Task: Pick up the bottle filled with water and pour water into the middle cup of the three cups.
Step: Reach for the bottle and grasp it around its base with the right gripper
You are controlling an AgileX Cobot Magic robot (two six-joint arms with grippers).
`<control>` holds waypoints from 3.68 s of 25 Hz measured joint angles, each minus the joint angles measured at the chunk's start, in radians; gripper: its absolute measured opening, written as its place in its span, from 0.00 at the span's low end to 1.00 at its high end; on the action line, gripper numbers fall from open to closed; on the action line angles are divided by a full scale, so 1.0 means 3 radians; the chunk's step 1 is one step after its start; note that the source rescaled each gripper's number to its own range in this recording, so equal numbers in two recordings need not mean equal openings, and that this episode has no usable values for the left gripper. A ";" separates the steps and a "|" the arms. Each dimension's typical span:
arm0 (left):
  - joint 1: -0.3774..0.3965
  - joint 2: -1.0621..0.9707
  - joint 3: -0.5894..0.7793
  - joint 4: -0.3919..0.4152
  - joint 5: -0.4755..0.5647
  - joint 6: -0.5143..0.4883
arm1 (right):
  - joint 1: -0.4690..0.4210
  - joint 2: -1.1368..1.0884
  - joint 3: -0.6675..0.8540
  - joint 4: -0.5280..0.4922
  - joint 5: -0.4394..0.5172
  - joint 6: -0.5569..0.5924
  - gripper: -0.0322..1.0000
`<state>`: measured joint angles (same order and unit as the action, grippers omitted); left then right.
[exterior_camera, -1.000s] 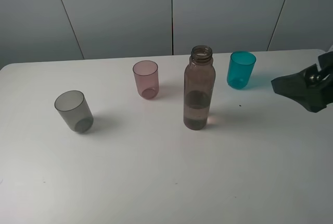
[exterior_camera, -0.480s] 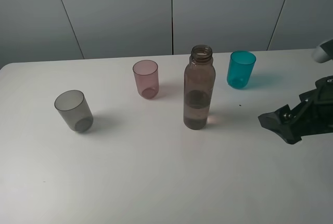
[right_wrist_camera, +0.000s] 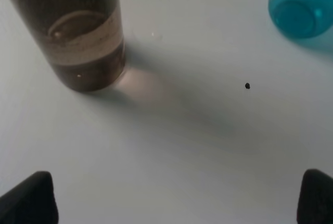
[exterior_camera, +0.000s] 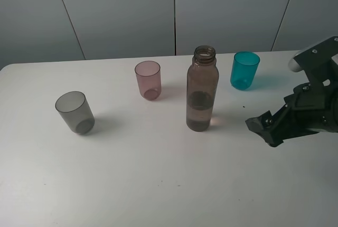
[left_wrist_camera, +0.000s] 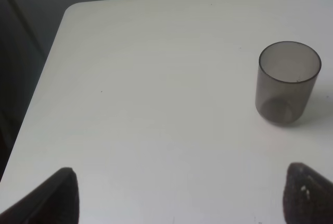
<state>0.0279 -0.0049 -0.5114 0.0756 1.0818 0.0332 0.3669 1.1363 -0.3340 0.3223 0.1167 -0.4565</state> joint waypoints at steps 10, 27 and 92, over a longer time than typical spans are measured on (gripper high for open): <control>0.0000 0.0000 0.0000 0.0000 0.0000 0.0000 | 0.0006 0.0006 0.0000 0.0017 -0.0174 0.0000 1.00; 0.0000 0.0000 0.0000 0.0000 0.0000 -0.0013 | 0.0006 0.0006 0.0000 0.0017 -0.0179 0.0007 1.00; 0.0000 0.0000 0.0000 0.0000 0.0000 -0.0013 | 0.0706 0.0972 0.0035 -0.0346 -0.1062 0.0329 1.00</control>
<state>0.0279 -0.0049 -0.5114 0.0756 1.0818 0.0293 0.5786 1.4279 -0.3234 0.2183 -0.2020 -0.3579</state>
